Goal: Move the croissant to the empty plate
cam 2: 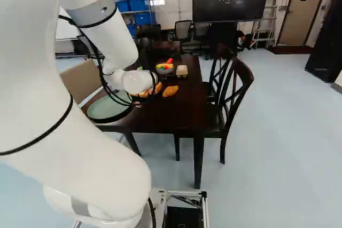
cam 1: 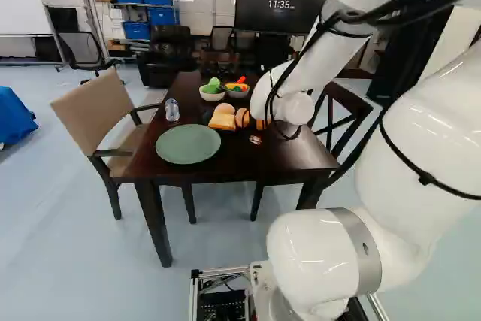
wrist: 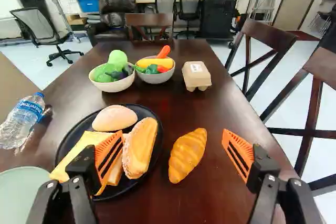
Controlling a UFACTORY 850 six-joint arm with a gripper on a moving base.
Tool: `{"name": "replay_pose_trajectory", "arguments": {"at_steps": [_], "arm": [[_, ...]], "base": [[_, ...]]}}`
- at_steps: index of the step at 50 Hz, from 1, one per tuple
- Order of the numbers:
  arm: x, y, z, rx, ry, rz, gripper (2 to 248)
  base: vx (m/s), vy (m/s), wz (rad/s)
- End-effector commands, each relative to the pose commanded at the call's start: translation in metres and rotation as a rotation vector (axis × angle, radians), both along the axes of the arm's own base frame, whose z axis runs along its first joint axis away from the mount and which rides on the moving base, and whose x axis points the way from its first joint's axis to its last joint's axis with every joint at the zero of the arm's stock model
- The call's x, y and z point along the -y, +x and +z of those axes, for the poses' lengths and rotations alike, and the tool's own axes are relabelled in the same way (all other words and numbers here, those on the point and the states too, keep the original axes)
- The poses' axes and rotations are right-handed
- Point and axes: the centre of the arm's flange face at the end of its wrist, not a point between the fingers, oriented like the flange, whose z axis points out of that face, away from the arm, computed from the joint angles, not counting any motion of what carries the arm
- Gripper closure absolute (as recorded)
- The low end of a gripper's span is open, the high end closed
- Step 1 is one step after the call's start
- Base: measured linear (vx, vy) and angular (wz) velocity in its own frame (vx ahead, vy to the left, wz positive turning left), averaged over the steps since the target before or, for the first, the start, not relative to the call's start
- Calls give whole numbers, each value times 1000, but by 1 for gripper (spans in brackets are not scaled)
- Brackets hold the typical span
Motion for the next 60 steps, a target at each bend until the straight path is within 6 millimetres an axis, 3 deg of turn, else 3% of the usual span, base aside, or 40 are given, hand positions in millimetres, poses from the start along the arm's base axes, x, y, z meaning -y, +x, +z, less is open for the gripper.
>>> {"name": "replay_pose_trajectory", "arguments": {"at_steps": [60], "arm": [[4, 86, 34, -267, 93, -70, 3]], "base": [[0, 0, 0]]}}
